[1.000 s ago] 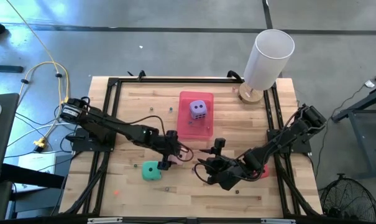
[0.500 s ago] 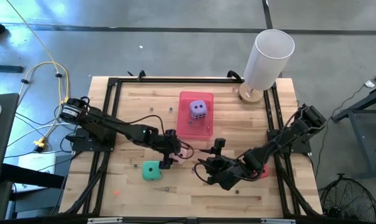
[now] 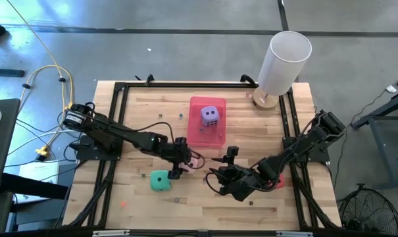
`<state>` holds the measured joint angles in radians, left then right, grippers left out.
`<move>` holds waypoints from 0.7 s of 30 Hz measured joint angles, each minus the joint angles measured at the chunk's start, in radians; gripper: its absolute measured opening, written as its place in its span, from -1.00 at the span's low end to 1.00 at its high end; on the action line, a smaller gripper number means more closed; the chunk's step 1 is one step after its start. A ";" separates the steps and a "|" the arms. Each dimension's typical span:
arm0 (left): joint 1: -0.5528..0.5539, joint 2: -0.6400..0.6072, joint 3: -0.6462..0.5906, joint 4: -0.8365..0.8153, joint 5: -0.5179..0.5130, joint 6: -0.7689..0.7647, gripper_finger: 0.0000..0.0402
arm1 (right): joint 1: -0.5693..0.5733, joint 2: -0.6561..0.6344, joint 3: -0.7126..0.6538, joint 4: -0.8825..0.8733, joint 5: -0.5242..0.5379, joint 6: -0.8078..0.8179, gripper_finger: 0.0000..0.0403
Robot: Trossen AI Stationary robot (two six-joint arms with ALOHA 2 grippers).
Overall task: Pick & Place Dice
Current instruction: Put the large pink die into the red bin
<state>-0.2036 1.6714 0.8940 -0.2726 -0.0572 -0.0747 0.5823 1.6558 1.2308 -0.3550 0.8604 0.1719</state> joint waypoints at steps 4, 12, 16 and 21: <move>-0.004 0.000 0.000 -0.002 -0.002 -0.005 0.62 | 0.000 0.000 0.000 0.000 0.000 0.000 -0.14; -0.022 0.000 0.000 0.000 -0.024 -0.006 0.49 | 0.000 0.000 0.000 0.000 0.000 0.004 -0.14; -0.022 0.000 0.000 0.000 -0.029 -0.028 0.49 | -0.002 0.000 0.000 0.009 -0.001 0.006 -0.14; -0.026 0.000 -0.001 0.004 -0.028 -0.031 0.46 | -0.002 0.000 0.000 0.007 -0.001 0.003 -0.14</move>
<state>-0.2299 1.6714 0.8932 -0.2684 -0.0853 -0.1059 0.5806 1.6558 1.2312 -0.3480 0.8594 0.1751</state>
